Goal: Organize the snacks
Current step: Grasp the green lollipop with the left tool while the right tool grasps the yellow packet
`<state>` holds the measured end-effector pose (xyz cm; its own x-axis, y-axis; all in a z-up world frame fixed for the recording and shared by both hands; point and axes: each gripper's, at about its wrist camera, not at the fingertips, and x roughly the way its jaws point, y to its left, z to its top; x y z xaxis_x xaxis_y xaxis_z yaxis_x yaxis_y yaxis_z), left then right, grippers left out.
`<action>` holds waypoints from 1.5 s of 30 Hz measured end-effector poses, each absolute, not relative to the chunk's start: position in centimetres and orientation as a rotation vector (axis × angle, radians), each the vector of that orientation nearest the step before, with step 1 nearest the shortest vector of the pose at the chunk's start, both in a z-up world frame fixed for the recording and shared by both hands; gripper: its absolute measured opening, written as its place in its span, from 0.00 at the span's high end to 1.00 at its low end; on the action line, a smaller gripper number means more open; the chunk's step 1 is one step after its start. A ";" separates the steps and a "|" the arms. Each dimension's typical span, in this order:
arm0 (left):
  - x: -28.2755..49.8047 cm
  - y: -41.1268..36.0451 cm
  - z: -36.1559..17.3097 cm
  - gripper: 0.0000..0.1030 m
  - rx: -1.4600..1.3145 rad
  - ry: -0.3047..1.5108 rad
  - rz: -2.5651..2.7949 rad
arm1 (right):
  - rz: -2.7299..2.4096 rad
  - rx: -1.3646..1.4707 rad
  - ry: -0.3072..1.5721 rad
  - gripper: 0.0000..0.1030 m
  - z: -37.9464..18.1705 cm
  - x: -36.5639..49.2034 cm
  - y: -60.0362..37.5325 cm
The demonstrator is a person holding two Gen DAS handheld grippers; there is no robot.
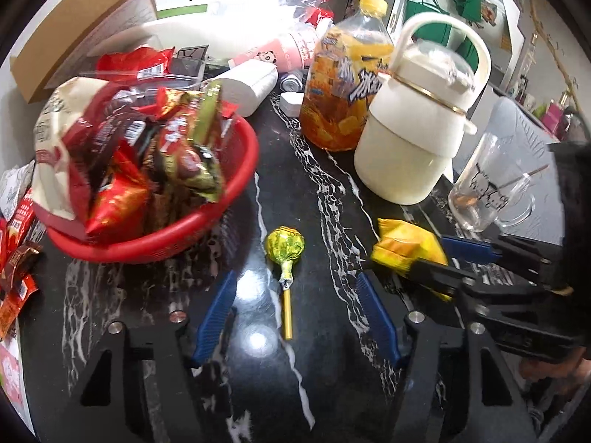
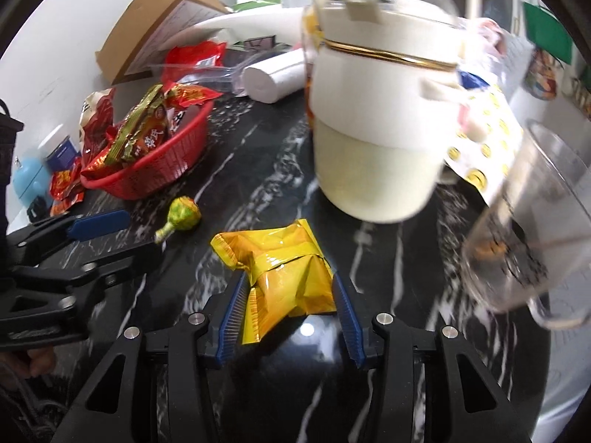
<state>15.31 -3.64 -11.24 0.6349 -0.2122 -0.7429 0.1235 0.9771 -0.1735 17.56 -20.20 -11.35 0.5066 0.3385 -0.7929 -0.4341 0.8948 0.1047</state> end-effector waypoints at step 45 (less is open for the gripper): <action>5.0 -3.8 -11.5 0.75 -0.089 0.988 -0.264 | 0.439 -0.060 0.959 0.55 -10.8 6.1 -20.4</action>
